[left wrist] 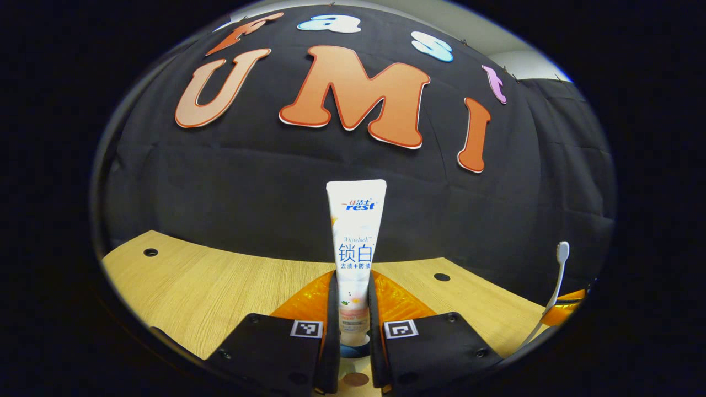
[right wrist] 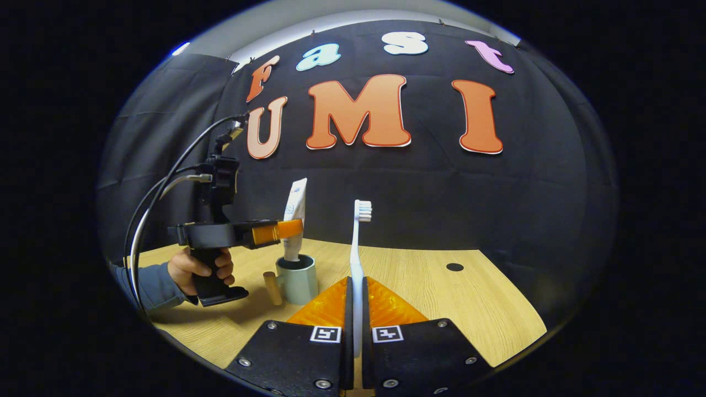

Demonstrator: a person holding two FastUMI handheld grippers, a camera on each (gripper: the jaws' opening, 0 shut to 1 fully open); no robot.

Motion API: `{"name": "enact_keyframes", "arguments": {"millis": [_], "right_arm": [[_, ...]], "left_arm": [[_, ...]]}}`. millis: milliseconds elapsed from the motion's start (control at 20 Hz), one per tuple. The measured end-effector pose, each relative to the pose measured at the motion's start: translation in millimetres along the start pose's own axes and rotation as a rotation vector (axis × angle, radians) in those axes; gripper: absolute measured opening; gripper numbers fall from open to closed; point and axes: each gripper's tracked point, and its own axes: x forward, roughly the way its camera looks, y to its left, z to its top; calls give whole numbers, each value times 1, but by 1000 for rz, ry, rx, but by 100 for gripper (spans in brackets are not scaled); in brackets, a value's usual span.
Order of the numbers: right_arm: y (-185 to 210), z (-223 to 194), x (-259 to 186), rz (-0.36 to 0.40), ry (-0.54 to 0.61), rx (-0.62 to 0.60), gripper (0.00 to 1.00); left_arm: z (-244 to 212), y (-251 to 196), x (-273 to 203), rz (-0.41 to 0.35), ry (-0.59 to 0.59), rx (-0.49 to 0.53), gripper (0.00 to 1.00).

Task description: Put the toothbrush and toothpaste on the desktop into the cup, then pick up the cup and place it on the coaster on the desktop.

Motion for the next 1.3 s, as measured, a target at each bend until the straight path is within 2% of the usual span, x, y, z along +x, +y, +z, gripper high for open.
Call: {"name": "enact_keyframes", "arguments": {"millis": [200,500,600,650,800,900,950,1050,1250,1300], "right_arm": [[0,0,1,8,-7,-5,6],[4,-2,3,23,1,18,6],[7,-2,5,26,4,12,6],[8,-2,6,28,6,13,6],[14,3,6,36,-3,25,6],[15,7,7,38,-14,35,6],[16,8,7,38,-19,43,6],[21,13,10,49,-41,51,6],[35,31,16,83,-122,54,6],[39,35,18,95,-136,65,6]], "left_arm": [[-9,-1,5,6,9,22,29],[-32,-3,-5,-13,77,-1,36],[-20,-1,-11,-3,31,9,40],[-14,0,-16,0,17,12,33],[-9,-3,-26,-5,3,15,34],[-5,-3,-35,-12,-5,25,43],[-3,-2,-40,-12,-11,32,57],[2,1,-51,-16,-22,38,70],[5,4,-72,-24,-24,45,92],[7,6,-78,-21,-25,55,93]]}}
